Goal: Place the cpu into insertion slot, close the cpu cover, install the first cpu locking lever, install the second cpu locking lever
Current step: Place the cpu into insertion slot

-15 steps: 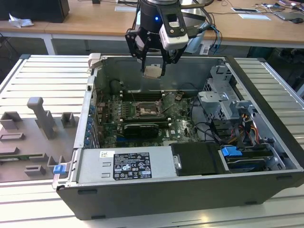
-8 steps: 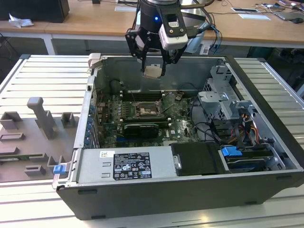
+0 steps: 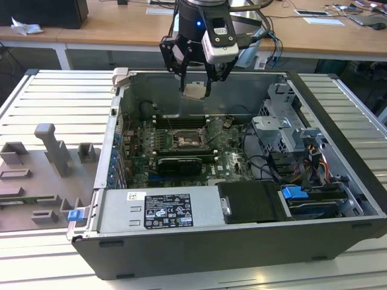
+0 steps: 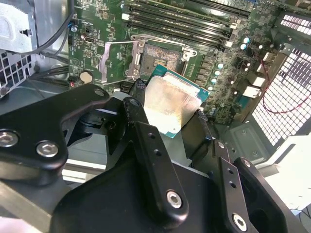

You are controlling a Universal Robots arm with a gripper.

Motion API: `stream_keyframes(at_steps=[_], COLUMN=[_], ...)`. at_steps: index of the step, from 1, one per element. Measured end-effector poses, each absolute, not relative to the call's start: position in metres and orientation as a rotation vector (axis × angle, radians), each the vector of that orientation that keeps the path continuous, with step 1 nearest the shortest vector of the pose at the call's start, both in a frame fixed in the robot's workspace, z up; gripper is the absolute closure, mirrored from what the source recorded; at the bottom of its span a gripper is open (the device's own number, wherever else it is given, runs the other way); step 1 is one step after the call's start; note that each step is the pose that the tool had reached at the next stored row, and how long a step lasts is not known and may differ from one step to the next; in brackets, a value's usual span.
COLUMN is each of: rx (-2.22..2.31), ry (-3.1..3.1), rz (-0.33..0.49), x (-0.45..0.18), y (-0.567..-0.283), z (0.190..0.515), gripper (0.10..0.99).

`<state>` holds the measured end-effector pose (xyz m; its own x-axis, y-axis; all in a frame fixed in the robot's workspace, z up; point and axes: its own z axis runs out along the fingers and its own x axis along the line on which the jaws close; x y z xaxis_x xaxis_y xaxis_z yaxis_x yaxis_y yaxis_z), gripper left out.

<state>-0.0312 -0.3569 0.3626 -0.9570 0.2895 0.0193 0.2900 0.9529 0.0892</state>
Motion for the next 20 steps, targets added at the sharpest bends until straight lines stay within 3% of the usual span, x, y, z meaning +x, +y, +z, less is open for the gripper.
stream_keyframes(at_steps=[20], rx=[-0.583], ry=[-3.082], rz=[-0.140], x=[-0.0312], y=[-0.3569], z=[0.3621], gripper=[0.545])
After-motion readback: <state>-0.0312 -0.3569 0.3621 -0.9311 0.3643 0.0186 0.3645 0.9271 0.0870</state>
